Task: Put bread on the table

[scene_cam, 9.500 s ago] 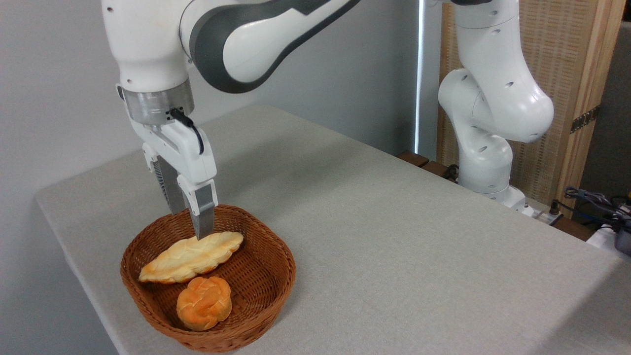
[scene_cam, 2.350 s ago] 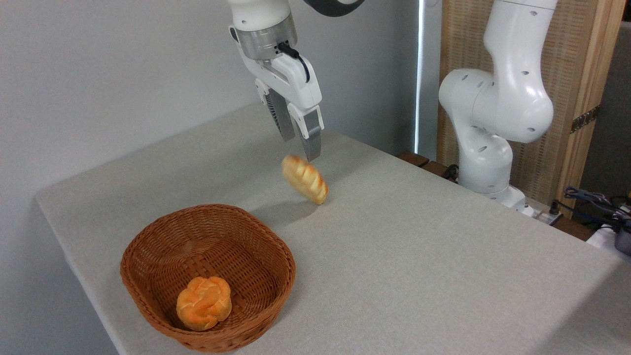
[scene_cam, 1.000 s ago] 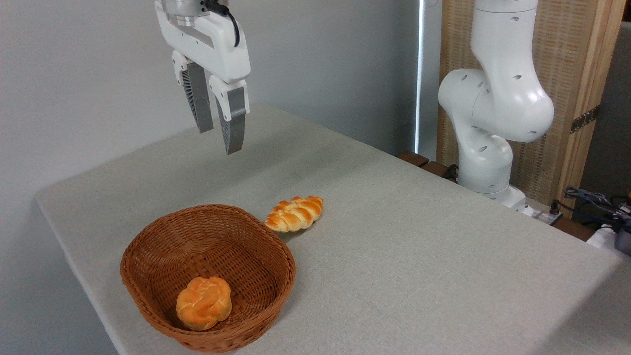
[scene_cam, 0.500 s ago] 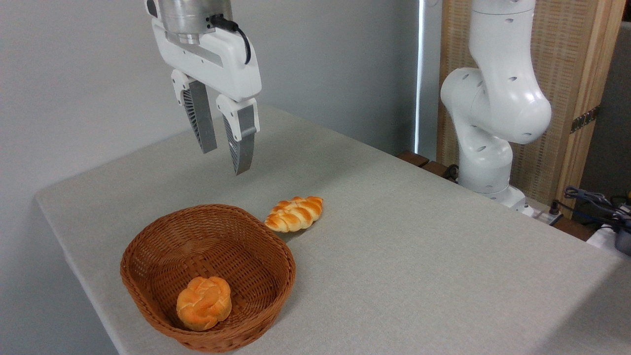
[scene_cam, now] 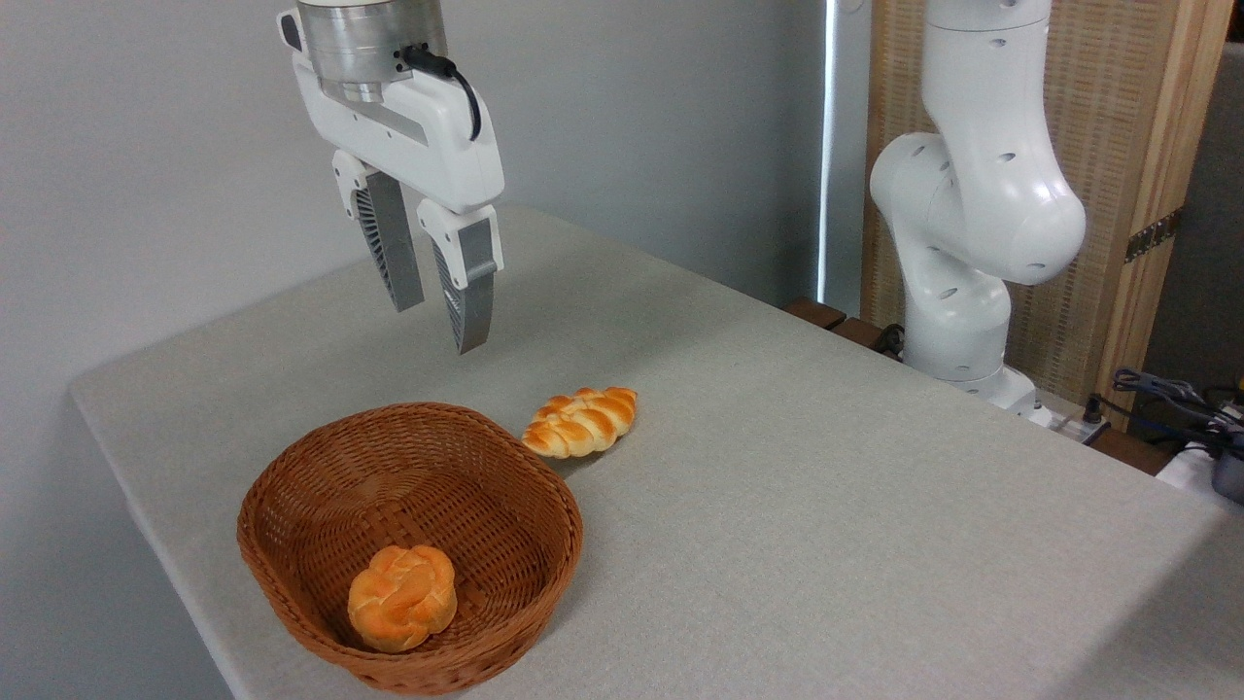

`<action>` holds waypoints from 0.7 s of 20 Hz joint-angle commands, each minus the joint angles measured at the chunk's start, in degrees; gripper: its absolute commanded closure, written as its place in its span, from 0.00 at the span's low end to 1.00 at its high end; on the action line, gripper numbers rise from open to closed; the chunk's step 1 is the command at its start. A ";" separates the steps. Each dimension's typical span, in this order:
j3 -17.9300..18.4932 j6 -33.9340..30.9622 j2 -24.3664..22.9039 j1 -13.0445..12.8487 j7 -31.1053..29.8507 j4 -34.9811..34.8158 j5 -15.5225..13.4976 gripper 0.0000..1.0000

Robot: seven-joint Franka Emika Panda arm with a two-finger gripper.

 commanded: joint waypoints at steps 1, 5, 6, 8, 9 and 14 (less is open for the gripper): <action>-2.45 -1.21 0.45 2.18 0.05 1.36 0.83 0.00; -2.19 -1.39 0.36 2.18 0.05 1.36 0.92 0.00; -2.19 -1.47 0.36 2.18 0.05 1.36 0.92 0.00; -2.10 -1.56 0.36 2.18 0.05 1.36 0.92 0.00; -2.10 -1.56 0.27 2.18 0.05 1.36 0.92 0.00; -2.63 -1.82 0.36 2.26 0.05 1.36 2.84 0.00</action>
